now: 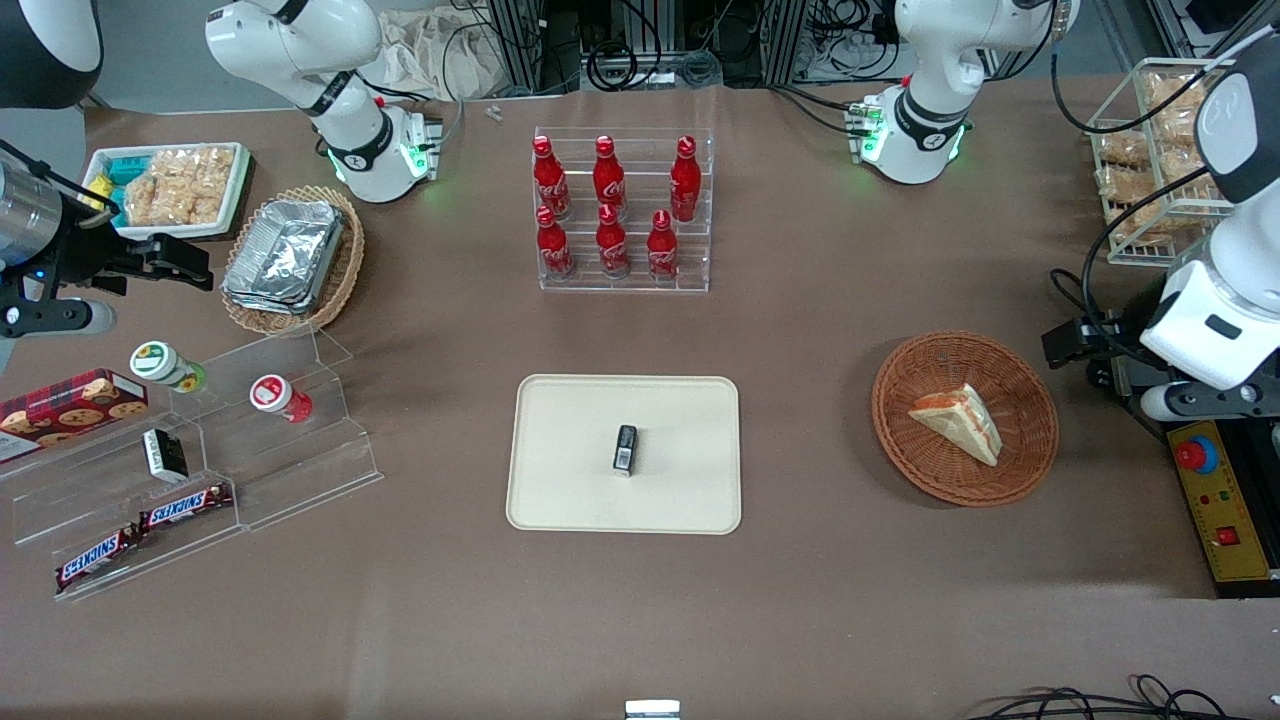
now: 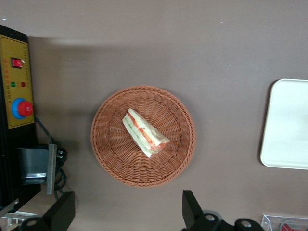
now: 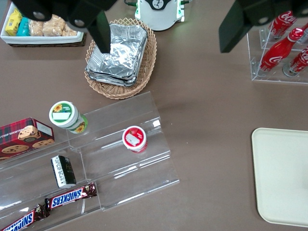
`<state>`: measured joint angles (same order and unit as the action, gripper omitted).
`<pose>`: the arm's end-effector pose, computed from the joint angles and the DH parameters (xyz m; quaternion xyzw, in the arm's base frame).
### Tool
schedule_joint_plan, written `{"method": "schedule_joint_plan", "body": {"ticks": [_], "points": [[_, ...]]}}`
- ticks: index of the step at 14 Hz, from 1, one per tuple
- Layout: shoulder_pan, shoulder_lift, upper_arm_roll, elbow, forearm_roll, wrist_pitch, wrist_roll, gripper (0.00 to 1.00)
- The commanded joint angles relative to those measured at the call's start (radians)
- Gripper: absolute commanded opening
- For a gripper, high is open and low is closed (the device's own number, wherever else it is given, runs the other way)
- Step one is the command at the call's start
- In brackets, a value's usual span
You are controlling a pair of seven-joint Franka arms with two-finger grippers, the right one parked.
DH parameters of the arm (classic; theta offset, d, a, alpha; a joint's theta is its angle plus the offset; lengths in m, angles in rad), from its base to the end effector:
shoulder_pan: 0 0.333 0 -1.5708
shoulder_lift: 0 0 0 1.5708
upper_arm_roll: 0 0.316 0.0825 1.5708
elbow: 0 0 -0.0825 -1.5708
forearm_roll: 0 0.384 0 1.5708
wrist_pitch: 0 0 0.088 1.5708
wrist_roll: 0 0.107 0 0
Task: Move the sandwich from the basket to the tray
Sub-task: 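Move the left gripper down over the wrapped sandwich in the wicker basket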
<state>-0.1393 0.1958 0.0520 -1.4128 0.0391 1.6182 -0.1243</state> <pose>0.6159 -0.0531 0.5890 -0.9995 -0.0171 -0.0075 0.0239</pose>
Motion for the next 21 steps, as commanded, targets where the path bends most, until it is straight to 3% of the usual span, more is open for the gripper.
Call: {"method": "schedule_joint_plan", "body": {"ticks": [1,6,11,16,21], "points": [[-0.009,-0.001,0.011,0.018,0.016,-0.03,0.003,1.0],[0.006,0.01,0.015,-0.007,0.004,-0.024,-0.064,1.0],[0.0,-0.076,0.012,-0.274,0.019,0.179,-0.352,0.99],[-0.025,-0.07,0.008,-0.446,0.019,0.343,-0.644,0.99],[-0.026,-0.041,0.008,-0.612,0.019,0.569,-0.73,0.98]]}}
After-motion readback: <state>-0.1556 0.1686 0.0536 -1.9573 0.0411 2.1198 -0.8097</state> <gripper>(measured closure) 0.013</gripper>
